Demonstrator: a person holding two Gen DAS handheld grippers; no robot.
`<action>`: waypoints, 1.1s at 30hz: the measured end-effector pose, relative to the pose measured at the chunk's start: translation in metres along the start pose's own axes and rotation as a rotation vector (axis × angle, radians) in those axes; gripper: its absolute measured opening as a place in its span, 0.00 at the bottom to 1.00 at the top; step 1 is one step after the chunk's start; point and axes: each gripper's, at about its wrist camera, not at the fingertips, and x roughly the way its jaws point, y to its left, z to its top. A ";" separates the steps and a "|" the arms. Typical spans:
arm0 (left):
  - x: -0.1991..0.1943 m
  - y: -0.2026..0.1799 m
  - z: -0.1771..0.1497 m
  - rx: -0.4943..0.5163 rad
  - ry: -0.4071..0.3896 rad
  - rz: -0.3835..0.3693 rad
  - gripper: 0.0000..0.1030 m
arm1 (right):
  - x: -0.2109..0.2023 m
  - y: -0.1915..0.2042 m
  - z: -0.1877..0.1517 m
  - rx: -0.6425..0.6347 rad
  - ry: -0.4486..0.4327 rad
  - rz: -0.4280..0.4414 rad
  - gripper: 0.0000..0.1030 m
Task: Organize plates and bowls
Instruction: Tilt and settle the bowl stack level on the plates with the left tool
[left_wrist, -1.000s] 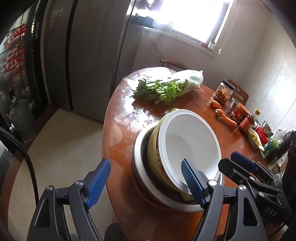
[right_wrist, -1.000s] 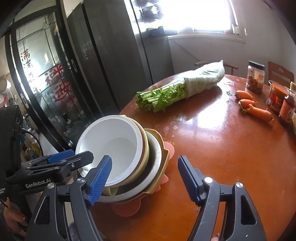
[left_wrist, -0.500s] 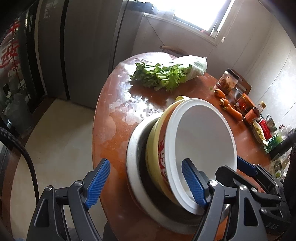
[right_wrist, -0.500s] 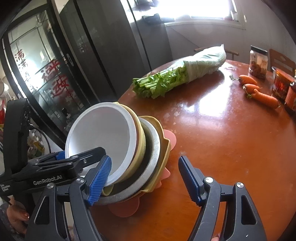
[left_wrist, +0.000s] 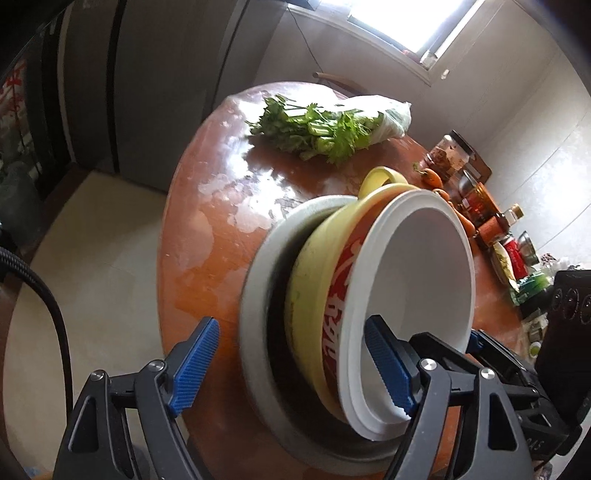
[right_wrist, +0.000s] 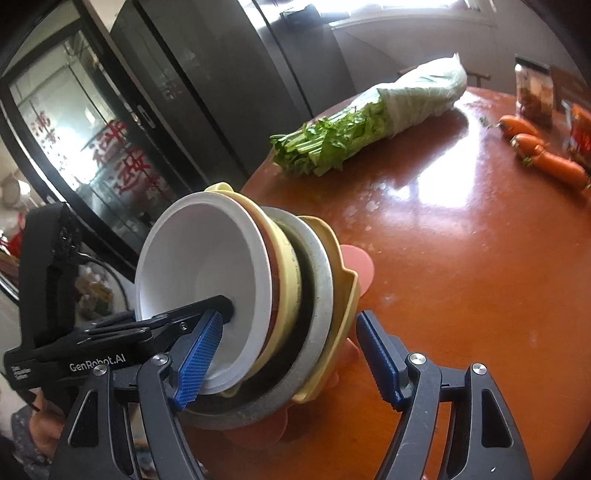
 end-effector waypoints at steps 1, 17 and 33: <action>0.001 -0.001 0.001 0.004 0.005 -0.010 0.74 | 0.000 0.000 0.000 -0.003 -0.003 0.003 0.73; 0.014 -0.028 0.011 0.118 0.021 0.007 0.75 | -0.010 -0.014 0.001 -0.015 -0.022 -0.007 0.63; 0.035 -0.080 0.011 0.217 0.038 0.002 0.75 | -0.040 -0.056 -0.008 0.037 -0.057 -0.032 0.63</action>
